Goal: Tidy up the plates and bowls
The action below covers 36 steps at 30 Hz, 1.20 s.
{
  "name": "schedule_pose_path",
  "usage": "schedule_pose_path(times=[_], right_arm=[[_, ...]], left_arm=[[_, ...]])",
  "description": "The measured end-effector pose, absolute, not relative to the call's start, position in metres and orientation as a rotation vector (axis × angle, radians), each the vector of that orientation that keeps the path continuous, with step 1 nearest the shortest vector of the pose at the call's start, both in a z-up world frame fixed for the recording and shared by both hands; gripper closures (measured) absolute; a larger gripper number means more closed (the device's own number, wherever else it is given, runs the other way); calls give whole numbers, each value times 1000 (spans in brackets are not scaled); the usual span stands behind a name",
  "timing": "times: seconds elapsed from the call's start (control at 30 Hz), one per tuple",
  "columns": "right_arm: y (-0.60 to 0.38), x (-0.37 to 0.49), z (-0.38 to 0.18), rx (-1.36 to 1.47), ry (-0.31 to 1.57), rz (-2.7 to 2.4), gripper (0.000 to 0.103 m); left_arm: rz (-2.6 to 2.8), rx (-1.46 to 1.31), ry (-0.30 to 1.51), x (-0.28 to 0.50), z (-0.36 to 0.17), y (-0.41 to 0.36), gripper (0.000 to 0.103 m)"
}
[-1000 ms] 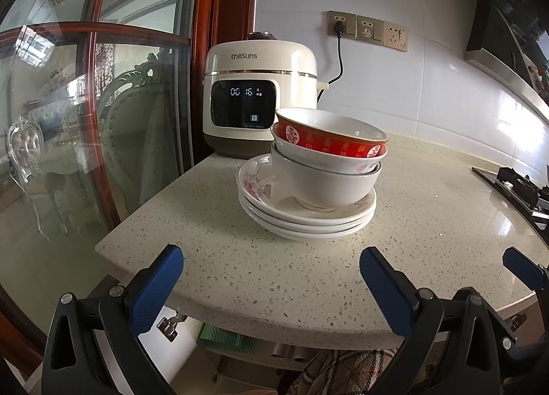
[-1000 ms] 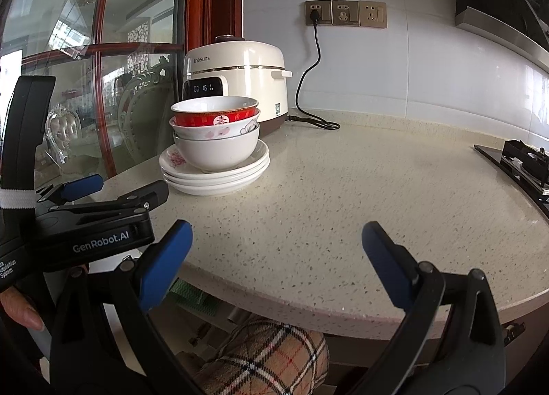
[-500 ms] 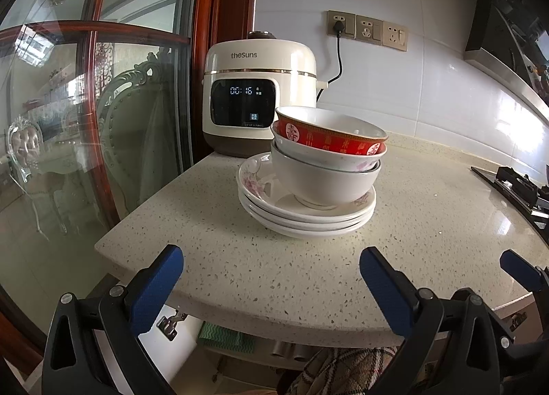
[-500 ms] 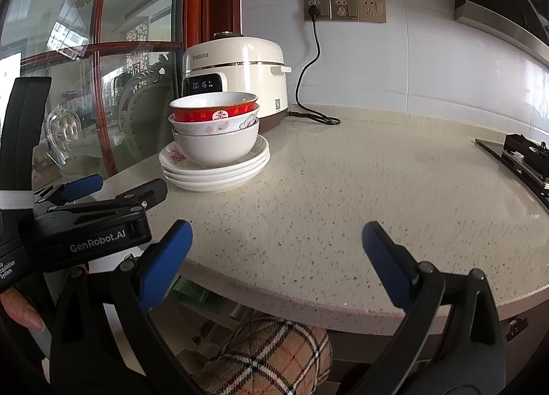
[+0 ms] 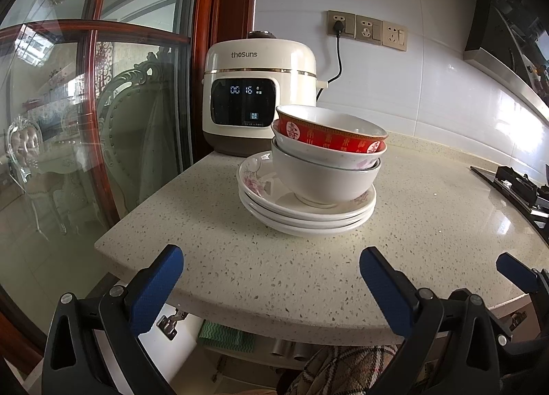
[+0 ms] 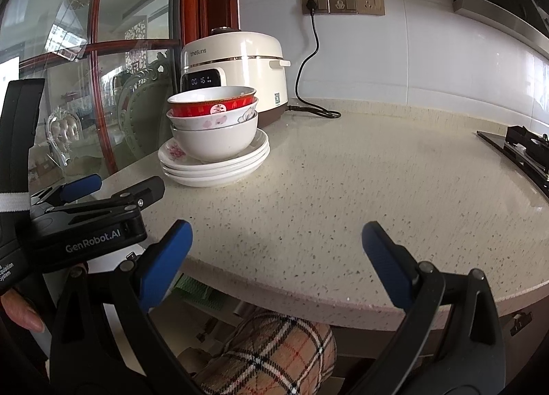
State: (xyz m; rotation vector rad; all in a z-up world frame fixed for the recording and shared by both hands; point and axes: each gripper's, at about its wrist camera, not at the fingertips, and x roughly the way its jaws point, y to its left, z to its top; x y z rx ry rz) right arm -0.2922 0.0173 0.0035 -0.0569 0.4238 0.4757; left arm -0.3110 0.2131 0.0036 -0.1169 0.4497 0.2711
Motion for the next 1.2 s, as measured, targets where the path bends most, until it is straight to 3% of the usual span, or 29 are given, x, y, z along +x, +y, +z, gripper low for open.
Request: schedule_pose_path(times=[1.2], right_arm=[[18,-290,-1,-50,452,492,3]], left_arm=[[236,-118,464,-309,1,216,0]])
